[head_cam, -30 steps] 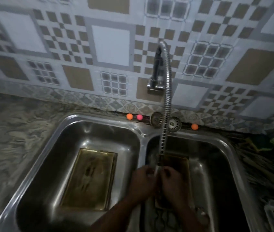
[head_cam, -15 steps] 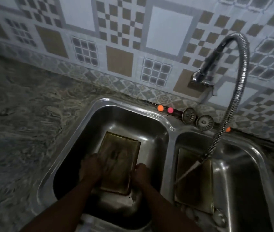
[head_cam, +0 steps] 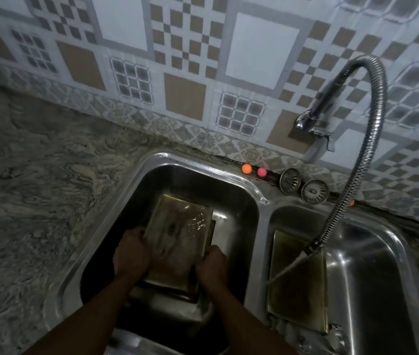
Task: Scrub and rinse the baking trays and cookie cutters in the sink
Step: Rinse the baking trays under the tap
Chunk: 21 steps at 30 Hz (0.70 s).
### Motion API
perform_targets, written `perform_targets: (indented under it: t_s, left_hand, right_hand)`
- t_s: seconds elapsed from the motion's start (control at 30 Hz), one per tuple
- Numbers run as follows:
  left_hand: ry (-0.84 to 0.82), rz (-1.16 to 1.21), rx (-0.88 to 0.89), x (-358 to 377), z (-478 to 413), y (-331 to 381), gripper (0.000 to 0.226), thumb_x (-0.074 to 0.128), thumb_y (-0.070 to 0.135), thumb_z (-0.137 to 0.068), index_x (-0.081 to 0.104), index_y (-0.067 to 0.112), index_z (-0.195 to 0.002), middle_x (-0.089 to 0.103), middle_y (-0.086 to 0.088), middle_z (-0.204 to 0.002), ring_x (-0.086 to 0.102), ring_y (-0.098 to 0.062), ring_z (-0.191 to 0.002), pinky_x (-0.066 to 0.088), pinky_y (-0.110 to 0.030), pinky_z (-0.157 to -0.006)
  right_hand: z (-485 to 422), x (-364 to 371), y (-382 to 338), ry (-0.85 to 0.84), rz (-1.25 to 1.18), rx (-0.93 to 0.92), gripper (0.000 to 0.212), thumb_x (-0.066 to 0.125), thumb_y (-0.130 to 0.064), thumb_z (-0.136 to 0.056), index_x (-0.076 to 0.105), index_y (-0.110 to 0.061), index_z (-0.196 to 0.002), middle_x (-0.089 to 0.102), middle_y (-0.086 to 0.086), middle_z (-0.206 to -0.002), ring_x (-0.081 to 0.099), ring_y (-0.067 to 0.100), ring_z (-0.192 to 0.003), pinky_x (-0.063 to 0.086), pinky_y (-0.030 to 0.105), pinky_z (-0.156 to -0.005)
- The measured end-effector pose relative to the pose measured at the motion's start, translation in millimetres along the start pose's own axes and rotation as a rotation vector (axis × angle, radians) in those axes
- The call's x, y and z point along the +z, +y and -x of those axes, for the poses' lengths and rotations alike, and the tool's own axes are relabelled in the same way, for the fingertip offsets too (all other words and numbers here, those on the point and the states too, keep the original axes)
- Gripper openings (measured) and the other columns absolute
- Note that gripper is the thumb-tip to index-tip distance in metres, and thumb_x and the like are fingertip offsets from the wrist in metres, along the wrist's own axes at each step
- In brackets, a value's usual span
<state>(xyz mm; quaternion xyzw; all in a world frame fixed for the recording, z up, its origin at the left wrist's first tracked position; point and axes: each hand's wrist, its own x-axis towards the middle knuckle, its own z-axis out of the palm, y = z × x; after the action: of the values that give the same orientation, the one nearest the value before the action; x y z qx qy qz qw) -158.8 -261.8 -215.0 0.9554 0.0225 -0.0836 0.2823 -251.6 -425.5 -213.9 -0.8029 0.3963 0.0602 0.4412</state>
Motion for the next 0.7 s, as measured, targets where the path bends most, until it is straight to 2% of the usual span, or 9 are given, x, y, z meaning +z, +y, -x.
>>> perform_targets:
  t_s: [0.07,0.17,0.33,0.4,0.47,0.53,0.6,0.67,0.7]
  left_hand:
    - [0.035,0.113,0.023,-6,4,7,0.028,0.055,0.016,-0.092,0.063,0.011,-0.118,0.065,-0.016,-0.113,0.063,-0.037,-0.102,0.049,-0.040,-0.086]
    - [0.016,0.318,0.064,-10,19,31,0.016,0.055,0.007,-0.093,0.062,0.009,-0.108,0.070,-0.017,-0.100,0.066,-0.035,-0.095,0.048,-0.036,-0.082]
    - [-0.140,0.482,0.260,6,71,103,0.018,0.052,0.002,-0.093,0.054,0.019,-0.099,0.061,0.007,-0.085,0.063,-0.025,-0.088,0.043,-0.029,-0.077]
    - [-0.246,0.555,0.303,17,97,130,0.021,0.050,0.003,-0.096,0.050,0.022,-0.106,0.062,0.006,-0.088,0.062,-0.022,-0.089,0.042,-0.027,-0.079]
    - [-0.348,0.578,0.378,29,120,149,0.033,0.048,0.006,-0.098,0.045,0.023,-0.127,0.060,0.006,-0.110,0.057,-0.013,-0.102,0.044,-0.027,-0.092]
    - [-0.425,0.505,0.464,38,138,162,0.046,0.048,0.009,-0.099,0.039,0.023,-0.142,0.051,0.012,-0.130,0.049,-0.005,-0.117,0.035,-0.016,-0.097]
    - [-0.462,0.442,0.450,46,144,169,0.044,0.052,0.009,-0.097,0.050,0.022,-0.139,0.055,0.006,-0.135,0.051,-0.008,-0.123,0.035,-0.013,-0.096]
    - [-0.476,0.424,0.417,50,154,174,0.039,0.056,0.010,-0.095,0.058,0.020,-0.133,0.059,0.000,-0.132,0.055,-0.013,-0.122,0.037,-0.014,-0.096]
    - [-0.481,0.412,0.417,50,158,176,0.039,0.057,0.010,-0.095,0.058,0.019,-0.133,0.060,-0.001,-0.131,0.055,-0.013,-0.121,0.037,-0.013,-0.095]
  right_hand:
    - [8,-17,-7,0.044,-0.027,-0.093,0.012,0.055,-0.032,-0.090,0.057,-0.023,-0.097,0.064,-0.006,-0.092,0.062,0.012,-0.081,0.055,0.031,-0.070]
    - [27,-57,-6,0.172,-0.052,-0.186,0.004,0.056,-0.022,-0.088,0.054,-0.024,-0.091,0.061,-0.007,-0.078,0.059,0.012,-0.074,0.044,0.026,-0.062]
    - [57,-134,33,0.418,-0.149,-0.167,0.016,0.055,-0.009,-0.088,0.051,-0.024,-0.083,0.059,-0.002,-0.071,0.056,0.017,-0.067,0.038,0.027,-0.061]
    - [63,-161,57,0.480,-0.177,-0.112,0.015,0.054,-0.007,-0.089,0.053,-0.022,-0.088,0.066,0.004,-0.080,0.060,0.021,-0.073,0.038,0.025,-0.061]
    - [67,-181,80,0.514,-0.151,-0.063,0.015,0.052,-0.010,-0.091,0.059,-0.018,-0.101,0.067,0.008,-0.092,0.063,0.021,-0.079,0.041,0.025,-0.064]
    - [73,-200,96,0.531,-0.063,-0.042,0.022,0.051,-0.013,-0.093,0.061,-0.013,-0.112,0.065,0.006,-0.100,0.060,0.017,-0.079,0.045,0.027,-0.066]
    - [79,-211,102,0.532,0.079,-0.050,0.027,0.053,-0.016,-0.093,0.061,-0.012,-0.118,0.062,0.007,-0.111,0.059,0.019,-0.089,0.050,0.032,-0.076]
    - [85,-218,106,0.598,0.401,-0.119,0.037,0.065,-0.024,-0.085,0.062,-0.017,-0.121,0.058,0.008,-0.120,0.056,0.024,-0.105,0.050,0.039,-0.086]
    - [85,-217,106,0.614,0.546,-0.165,0.045,0.074,-0.028,-0.076,0.064,-0.021,-0.119,0.059,0.008,-0.118,0.056,0.027,-0.106,0.050,0.043,-0.085]
